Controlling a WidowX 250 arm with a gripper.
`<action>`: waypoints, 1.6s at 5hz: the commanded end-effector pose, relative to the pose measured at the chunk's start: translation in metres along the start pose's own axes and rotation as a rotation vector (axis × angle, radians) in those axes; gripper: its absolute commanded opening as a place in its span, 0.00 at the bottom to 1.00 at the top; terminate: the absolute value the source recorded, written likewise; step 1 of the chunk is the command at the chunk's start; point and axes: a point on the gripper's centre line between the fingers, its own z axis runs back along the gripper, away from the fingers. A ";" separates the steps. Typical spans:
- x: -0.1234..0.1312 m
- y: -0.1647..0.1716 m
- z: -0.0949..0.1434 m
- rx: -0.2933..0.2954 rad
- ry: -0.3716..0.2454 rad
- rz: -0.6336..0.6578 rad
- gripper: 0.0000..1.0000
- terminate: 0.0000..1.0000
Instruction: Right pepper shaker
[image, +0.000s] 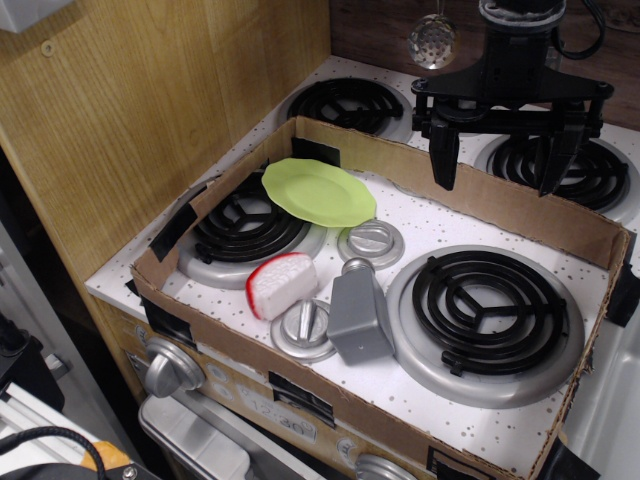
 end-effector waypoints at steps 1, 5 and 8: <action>0.000 0.000 0.000 0.000 0.000 0.000 1.00 0.00; -0.011 0.068 -0.015 -0.035 -0.041 0.185 1.00 0.00; -0.017 0.095 -0.047 -0.110 -0.014 0.270 1.00 0.00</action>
